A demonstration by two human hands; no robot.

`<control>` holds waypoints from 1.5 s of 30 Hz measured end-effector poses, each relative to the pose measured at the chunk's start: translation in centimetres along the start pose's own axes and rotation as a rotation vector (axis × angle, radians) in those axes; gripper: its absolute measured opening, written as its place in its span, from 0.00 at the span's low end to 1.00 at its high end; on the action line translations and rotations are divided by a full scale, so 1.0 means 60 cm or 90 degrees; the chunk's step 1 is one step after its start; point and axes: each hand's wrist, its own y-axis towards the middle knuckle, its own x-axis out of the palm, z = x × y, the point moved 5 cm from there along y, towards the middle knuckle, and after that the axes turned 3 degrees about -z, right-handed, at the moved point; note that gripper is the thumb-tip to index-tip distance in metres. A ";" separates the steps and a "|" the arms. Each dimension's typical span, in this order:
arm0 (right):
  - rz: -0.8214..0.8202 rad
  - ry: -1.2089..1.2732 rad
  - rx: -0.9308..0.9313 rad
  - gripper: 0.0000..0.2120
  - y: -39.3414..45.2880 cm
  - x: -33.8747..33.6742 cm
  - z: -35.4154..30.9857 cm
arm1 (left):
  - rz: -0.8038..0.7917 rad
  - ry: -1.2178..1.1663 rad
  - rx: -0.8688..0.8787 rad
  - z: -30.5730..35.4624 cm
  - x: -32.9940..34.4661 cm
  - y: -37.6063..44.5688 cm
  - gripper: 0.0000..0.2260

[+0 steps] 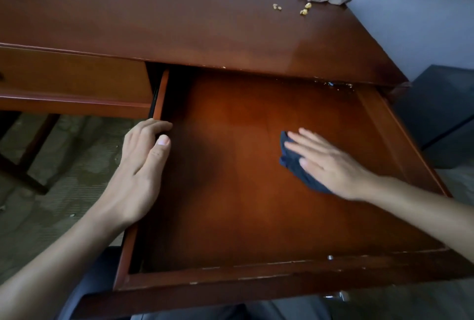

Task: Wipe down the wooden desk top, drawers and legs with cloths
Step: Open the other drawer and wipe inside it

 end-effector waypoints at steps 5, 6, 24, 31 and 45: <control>0.118 -0.064 0.183 0.23 0.195 -0.011 -0.005 | -0.031 0.071 0.030 -0.026 0.000 0.008 0.28; 0.126 -0.075 0.180 0.22 0.231 -0.001 -0.029 | -0.027 0.080 0.038 -0.026 -0.001 0.008 0.28; 0.179 -0.036 0.244 0.24 0.024 0.011 0.021 | -0.467 0.691 0.089 -0.006 0.175 0.033 0.38; 0.257 -0.024 0.536 0.23 0.105 -0.057 0.171 | -0.529 0.725 0.099 -0.006 0.174 -0.007 0.41; 0.145 -0.019 0.085 0.23 0.214 0.065 -0.143 | -0.199 0.581 0.313 0.070 0.123 0.009 0.08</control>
